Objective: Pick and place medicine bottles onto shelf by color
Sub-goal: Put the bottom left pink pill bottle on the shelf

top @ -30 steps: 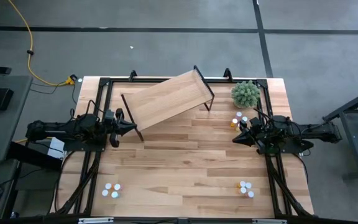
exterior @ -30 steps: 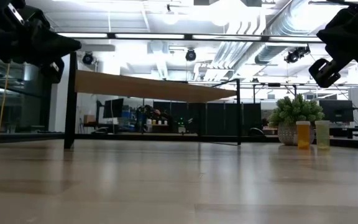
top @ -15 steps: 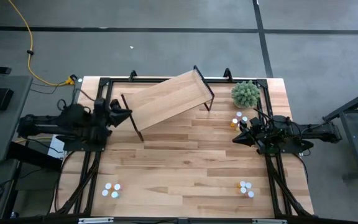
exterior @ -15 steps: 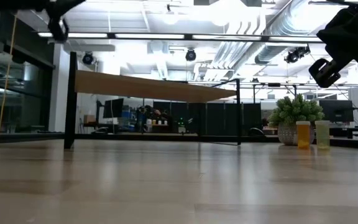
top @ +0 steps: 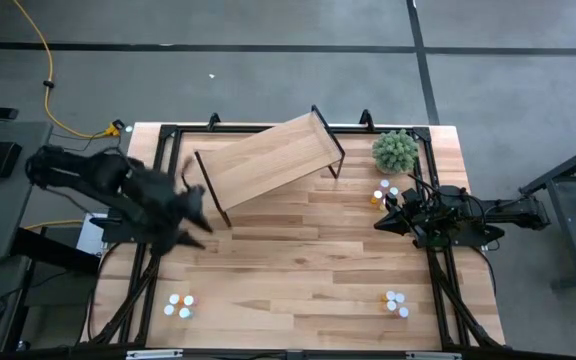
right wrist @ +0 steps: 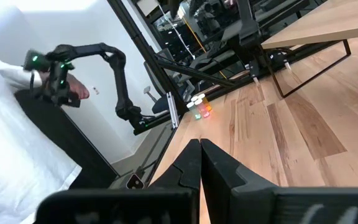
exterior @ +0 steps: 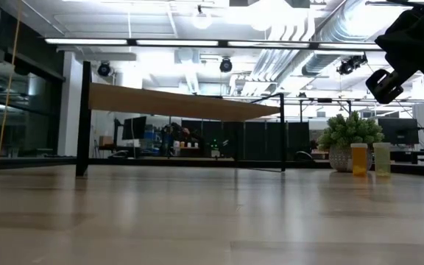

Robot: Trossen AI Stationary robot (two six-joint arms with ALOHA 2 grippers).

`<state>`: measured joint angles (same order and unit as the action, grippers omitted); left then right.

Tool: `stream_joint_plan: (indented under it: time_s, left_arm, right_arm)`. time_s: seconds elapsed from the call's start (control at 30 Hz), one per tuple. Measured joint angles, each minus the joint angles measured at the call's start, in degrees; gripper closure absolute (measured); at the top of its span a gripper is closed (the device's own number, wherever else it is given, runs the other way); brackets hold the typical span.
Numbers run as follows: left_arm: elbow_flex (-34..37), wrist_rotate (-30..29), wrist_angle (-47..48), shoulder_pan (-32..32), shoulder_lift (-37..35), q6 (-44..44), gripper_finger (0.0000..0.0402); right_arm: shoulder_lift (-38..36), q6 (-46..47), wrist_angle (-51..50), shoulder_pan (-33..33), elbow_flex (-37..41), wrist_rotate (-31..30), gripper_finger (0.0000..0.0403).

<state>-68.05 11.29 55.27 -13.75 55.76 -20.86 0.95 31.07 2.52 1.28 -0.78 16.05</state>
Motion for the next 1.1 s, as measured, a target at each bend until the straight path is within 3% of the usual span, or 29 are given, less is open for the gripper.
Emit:
stream_joint_plan:
  time_s: [0.2, 0.4, 0.5, 0.73, 0.87, 1.1]
  left_arm:
    - [0.5, -3.1, 6.9, -14.9, 8.9, -7.0, 0.0192]
    - [4.3, -10.3, 3.7, -27.2, 16.2, -18.1, 0.0192]
    - [6.4, -10.5, 0.7, -31.4, 19.0, -23.4, 0.0192]
    - [7.2, -15.5, 1.7, -35.9, 22.7, -25.6, 0.0192]
    - [7.3, -14.1, 2.3, -36.7, 23.3, -26.4, 0.0192]
    - [13.7, -13.3, -2.9, -35.2, 22.2, -36.4, 0.0192]
  right_arm:
    - [0.0, 0.0, 0.0, 0.0, 0.0, 0.0, 0.0403]
    - [0.1, 0.0, 0.0, 0.0, 0.0, 0.0, 0.0403]
    - [0.1, 0.0, 0.0, 0.0, 0.0, 0.0, 0.0403]
    - [0.1, 0.0, 0.0, 0.0, 0.0, 0.0, 0.0403]
    - [0.1, 0.0, 0.0, 0.0, 0.0, 0.0, 0.0403]
    - [0.1, 0.0, 0.0, 0.0, 0.0, 0.0, 0.0403]
